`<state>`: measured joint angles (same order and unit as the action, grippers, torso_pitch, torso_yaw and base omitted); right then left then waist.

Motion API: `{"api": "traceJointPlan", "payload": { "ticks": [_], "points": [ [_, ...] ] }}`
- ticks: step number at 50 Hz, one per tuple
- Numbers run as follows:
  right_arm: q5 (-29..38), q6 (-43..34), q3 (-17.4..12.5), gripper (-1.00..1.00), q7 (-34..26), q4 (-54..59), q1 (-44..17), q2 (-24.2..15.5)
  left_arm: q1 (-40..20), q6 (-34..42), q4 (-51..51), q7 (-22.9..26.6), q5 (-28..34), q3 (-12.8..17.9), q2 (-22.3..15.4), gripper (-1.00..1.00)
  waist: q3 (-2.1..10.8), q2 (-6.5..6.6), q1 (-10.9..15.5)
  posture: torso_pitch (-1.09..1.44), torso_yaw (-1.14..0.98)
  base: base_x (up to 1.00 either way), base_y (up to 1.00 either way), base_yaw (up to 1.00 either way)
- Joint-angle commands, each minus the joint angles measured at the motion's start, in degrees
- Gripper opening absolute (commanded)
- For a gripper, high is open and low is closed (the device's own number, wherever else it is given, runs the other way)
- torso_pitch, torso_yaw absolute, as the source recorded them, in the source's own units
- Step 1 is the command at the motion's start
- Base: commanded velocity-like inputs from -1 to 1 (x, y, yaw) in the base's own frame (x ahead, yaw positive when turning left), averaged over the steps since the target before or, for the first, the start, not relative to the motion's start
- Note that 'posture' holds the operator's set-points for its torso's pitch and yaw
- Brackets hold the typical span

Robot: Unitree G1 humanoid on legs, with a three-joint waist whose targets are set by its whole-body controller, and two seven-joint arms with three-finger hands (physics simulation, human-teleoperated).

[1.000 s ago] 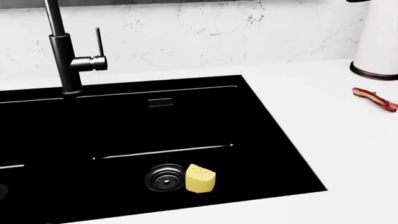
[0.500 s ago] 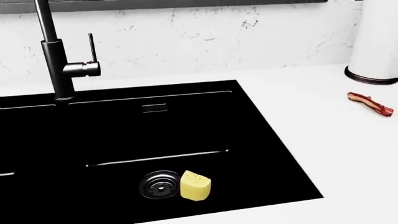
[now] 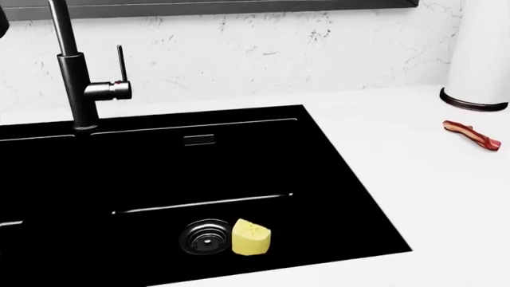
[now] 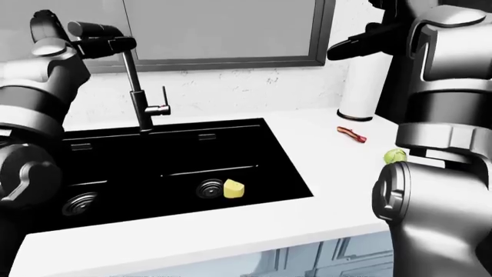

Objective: Turn the sink spout to the right.

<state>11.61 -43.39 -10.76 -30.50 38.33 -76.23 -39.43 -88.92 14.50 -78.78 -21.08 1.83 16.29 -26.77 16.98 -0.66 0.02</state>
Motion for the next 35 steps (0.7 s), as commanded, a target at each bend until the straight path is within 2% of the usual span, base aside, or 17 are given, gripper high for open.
{"api": "traceJointPlan", "payload": {
  "ticks": [1,9,35],
  "points": [
    [-0.27,1.72,-0.18,1.00,0.33,-1.33,-1.92,-0.51,-2.03,-1.59,2.11,-0.17,0.68,-0.10,-0.28,1.00,0.51,-0.13,0.00,-0.46,0.00,0.00,0.00,0.00],
    [-0.82,-0.09,-0.57,1.00,0.14,-4.48,-0.34,-0.92,-1.27,-1.72,2.05,-0.71,1.62,0.03,0.31,1.00,0.50,-0.19,0.07,-0.46,0.00,0.00,0.00,0.00],
    [-0.79,-0.44,-0.62,1.00,-0.15,-5.05,0.10,-1.24,-1.35,-2.52,2.40,0.49,2.58,-0.86,2.28,1.00,0.70,-0.33,0.20,-0.46,0.00,0.00,0.00,0.00]
  ]
}}
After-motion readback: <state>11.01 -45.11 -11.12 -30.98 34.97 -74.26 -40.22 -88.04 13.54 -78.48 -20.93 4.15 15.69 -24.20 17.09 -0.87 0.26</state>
